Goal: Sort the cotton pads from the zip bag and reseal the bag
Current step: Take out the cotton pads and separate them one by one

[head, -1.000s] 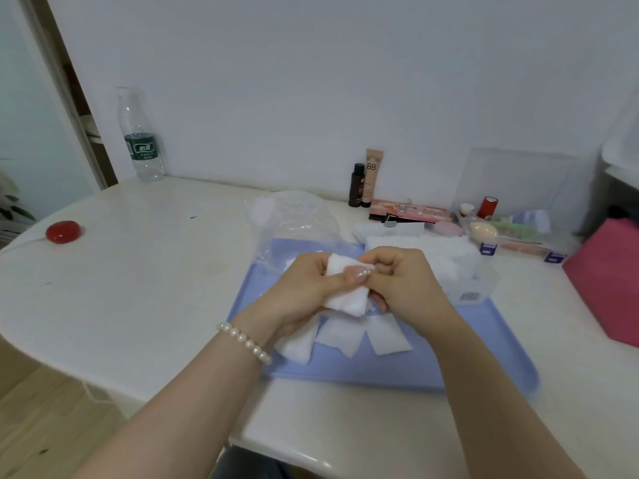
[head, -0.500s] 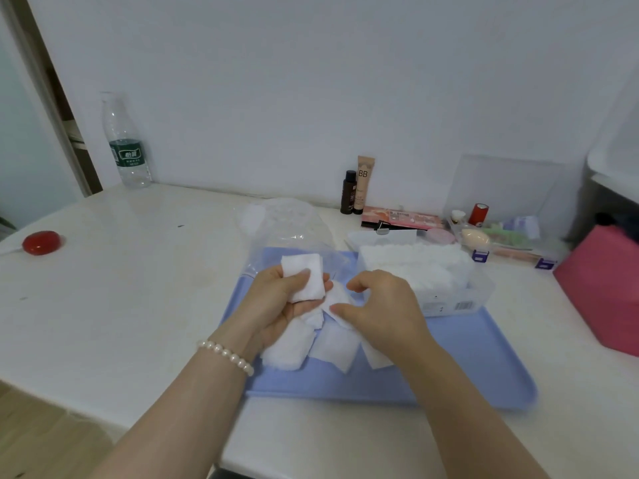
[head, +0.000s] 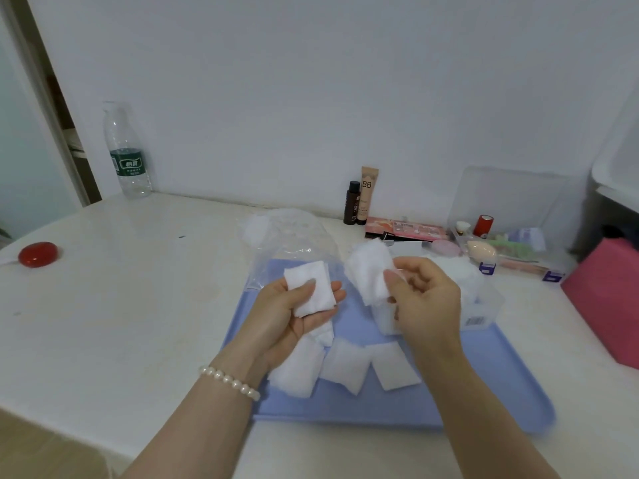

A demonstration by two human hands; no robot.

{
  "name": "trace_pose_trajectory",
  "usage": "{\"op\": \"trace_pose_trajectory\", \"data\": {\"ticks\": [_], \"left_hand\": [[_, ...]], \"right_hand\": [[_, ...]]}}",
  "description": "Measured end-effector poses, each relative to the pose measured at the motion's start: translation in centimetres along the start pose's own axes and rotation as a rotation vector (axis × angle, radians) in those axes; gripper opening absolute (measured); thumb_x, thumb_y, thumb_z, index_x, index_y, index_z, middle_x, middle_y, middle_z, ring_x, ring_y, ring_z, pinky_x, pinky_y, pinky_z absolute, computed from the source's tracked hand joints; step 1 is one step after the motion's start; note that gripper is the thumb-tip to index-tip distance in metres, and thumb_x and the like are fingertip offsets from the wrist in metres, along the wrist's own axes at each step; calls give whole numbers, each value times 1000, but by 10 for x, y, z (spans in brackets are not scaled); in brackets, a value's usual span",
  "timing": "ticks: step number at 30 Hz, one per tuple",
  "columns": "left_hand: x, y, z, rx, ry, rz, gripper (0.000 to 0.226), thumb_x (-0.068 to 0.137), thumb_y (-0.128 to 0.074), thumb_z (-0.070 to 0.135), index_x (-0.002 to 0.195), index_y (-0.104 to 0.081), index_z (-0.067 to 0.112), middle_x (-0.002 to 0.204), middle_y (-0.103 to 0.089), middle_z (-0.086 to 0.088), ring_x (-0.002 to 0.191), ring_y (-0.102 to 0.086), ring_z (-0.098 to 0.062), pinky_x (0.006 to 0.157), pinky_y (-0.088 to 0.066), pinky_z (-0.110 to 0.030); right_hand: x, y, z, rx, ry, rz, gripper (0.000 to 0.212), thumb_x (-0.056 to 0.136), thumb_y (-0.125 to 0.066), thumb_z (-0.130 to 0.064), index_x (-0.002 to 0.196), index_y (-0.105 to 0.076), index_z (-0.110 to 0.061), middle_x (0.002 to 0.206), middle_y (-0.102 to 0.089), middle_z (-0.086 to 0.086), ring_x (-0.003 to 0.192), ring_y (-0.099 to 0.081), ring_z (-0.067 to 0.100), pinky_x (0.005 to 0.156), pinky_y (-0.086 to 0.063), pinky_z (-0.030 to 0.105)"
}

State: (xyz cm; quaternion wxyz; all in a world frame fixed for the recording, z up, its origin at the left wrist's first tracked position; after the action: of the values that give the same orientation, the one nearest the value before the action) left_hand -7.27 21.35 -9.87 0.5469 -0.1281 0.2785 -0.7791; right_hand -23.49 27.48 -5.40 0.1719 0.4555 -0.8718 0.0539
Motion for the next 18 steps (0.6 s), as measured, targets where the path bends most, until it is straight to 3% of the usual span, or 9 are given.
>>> {"op": "trace_pose_trajectory", "data": {"ticks": [3,6,8,12,15,18], "left_hand": [[2,-3,-4,44,-15,-1,21,95,-43,-2,107,-60,-1,95,-73,-12,89,-71,-22,77,-57,-31],[4,-7,-6,38,-11,-26,26,95,-42,-3,114,-59,-2,107,-70,-16,100,-67,-26,80,-57,-31],[3,-9,-7,16,1,-47,28,95,-39,-3,116,-58,-5,113,-66,-21,105,-64,-31,80,-58,-32],[1,-13,-7,0,21,-103,27,93,-43,-4,114,-57,-12,112,-63,-29,101,-63,-37,90,-51,-43],[0,-11,-8,-58,54,-108,27,94,-42,2,112,-59,-10,114,-63,-29,101,-63,-34,90,-51,-43],[0,-10,-11,-167,114,-143,33,99,-37,10,120,-53,-9,121,-59,-28,114,-59,-35,94,-48,-45]], "right_hand": [[0,-7,5,344,-248,-74,21,87,-55,3,77,-52,-16,68,-58,4,46,-53,8,45,-47,21],[-6,-20,8,432,-313,-190,27,88,-50,8,71,-47,-13,62,-55,4,45,-52,11,44,-46,22],[-10,-26,8,366,-246,-232,30,88,-49,10,68,-52,-11,56,-56,-2,49,-50,12,43,-43,20],[-17,-34,11,204,-116,-278,40,89,-46,9,76,-71,-19,63,-64,-8,50,-52,6,47,-40,16],[-20,-37,14,34,12,-280,44,88,-47,9,80,-69,-28,58,-63,-16,52,-52,1,54,-42,12],[-24,-41,14,-86,158,-272,38,86,-47,-7,88,-65,-40,68,-58,-15,63,-54,-1,62,-41,12]]}}
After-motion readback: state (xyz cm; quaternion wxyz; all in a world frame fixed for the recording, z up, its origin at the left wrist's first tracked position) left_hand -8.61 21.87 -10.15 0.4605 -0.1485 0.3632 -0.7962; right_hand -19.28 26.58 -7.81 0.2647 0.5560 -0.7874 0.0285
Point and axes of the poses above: each hand's wrist, its own x-axis towards the middle knuckle, its own y-axis out of the back of the hand, z = x × y, the point moved 5 cm from there along x, towards the middle knuckle
